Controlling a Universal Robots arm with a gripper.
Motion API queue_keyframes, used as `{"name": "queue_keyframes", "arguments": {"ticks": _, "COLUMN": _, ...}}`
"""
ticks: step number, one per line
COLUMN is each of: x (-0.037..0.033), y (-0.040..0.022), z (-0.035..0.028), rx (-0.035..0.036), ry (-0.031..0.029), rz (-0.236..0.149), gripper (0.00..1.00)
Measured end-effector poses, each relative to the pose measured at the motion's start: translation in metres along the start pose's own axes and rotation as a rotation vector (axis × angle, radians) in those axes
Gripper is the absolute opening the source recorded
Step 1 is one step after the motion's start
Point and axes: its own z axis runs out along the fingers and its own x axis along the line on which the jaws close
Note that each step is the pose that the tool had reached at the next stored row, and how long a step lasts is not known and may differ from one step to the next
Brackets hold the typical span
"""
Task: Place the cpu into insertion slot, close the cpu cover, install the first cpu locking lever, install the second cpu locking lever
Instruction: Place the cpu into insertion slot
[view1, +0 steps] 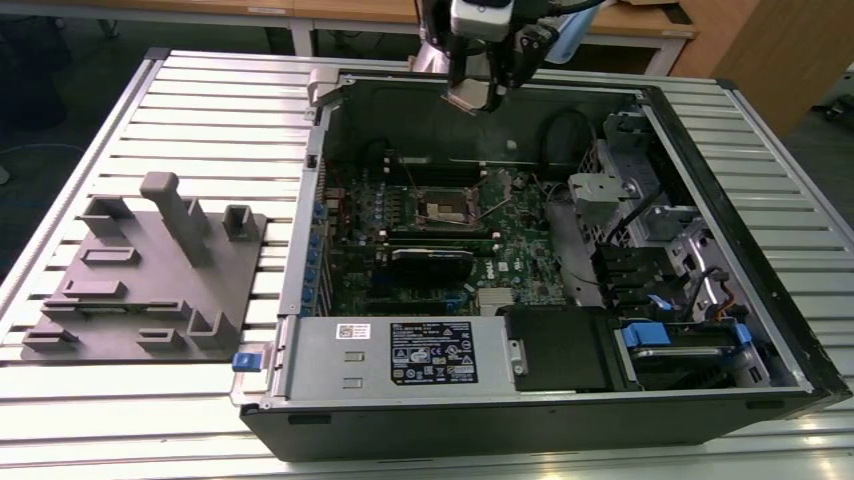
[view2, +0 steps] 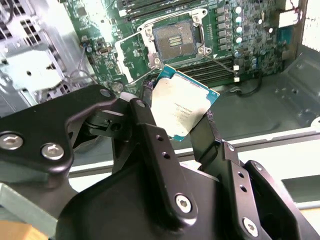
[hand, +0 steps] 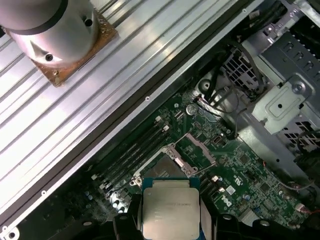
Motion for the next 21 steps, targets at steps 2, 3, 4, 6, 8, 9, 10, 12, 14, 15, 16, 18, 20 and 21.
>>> {"name": "queue_keyframes", "arguments": {"ticks": 2, "x": 0.0000, "y": 0.0000, "z": 0.0004, "rx": -0.0005, "ry": -0.0032, "rz": 0.036, "gripper": 0.54}}
{"name": "queue_keyframes", "arguments": {"ticks": 3, "x": 0.0000, "y": -0.0001, "z": 0.0005, "rx": -0.0008, "ry": -0.0044, "rz": 0.050, "gripper": 0.54}}
{"name": "queue_keyframes", "arguments": {"ticks": 4, "x": -0.0001, "y": -0.0001, "z": 0.0005, "rx": -0.0009, "ry": -0.0055, "rz": 0.062, "gripper": 0.54}}
{"name": "queue_keyframes", "arguments": {"ticks": 6, "x": -0.0001, "y": -0.0001, "z": 0.0007, "rx": -0.0015, "ry": -0.0071, "rz": 0.080, "gripper": 0.54}}
{"name": "queue_keyframes", "arguments": {"ticks": 8, "x": -0.0001, "y": -0.0002, "z": 0.0008, "rx": -0.0016, "ry": -0.0083, "rz": 0.094, "gripper": 0.54}}
{"name": "queue_keyframes", "arguments": {"ticks": 9, "x": -0.0001, "y": -0.0001, "z": 0.0008, "rx": -0.0018, "ry": -0.0085, "rz": 0.096, "gripper": 0.54}}
{"name": "queue_keyframes", "arguments": {"ticks": 10, "x": -0.0001, "y": -0.0001, "z": 0.0008, "rx": -0.0018, "ry": -0.0087, "rz": 0.098, "gripper": 0.54}}
{"name": "queue_keyframes", "arguments": {"ticks": 12, "x": -0.0001, "y": -0.0001, "z": 0.0008, "rx": -0.0017, "ry": -0.0089, "rz": 0.099, "gripper": 0.54}}
{"name": "queue_keyframes", "arguments": {"ticks": 14, "x": -0.0001, "y": -0.0002, "z": 0.0008, "rx": -0.0018, "ry": -0.0089, "rz": 0.100, "gripper": 0.54}}
{"name": "queue_keyframes", "arguments": {"ticks": 15, "x": -0.0001, "y": -0.0001, "z": 0.0008, "rx": -0.0018, "ry": -0.0089, "rz": 0.100, "gripper": 0.54}}
{"name": "queue_keyframes", "arguments": {"ticks": 16, "x": -0.0001, "y": -0.0002, "z": 0.0008, "rx": -0.0018, "ry": -0.0089, "rz": 0.100, "gripper": 0.54}}
{"name": "queue_keyframes", "arguments": {"ticks": 18, "x": -0.0001, "y": -0.0001, "z": 0.0008, "rx": -0.0018, "ry": -0.0089, "rz": 0.101, "gripper": 0.54}}
{"name": "queue_keyframes", "arguments": {"ticks": 20, "x": -0.0001, "y": -0.0001, "z": 0.0008, "rx": -0.0018, "ry": -0.0090, "rz": 0.101, "gripper": 0.54}}
{"name": "queue_keyframes", "arguments": {"ticks": 21, "x": -0.0001, "y": -0.0002, "z": 0.0008, "rx": -0.0019, "ry": -0.0090, "rz": 0.101, "gripper": 0.54}}
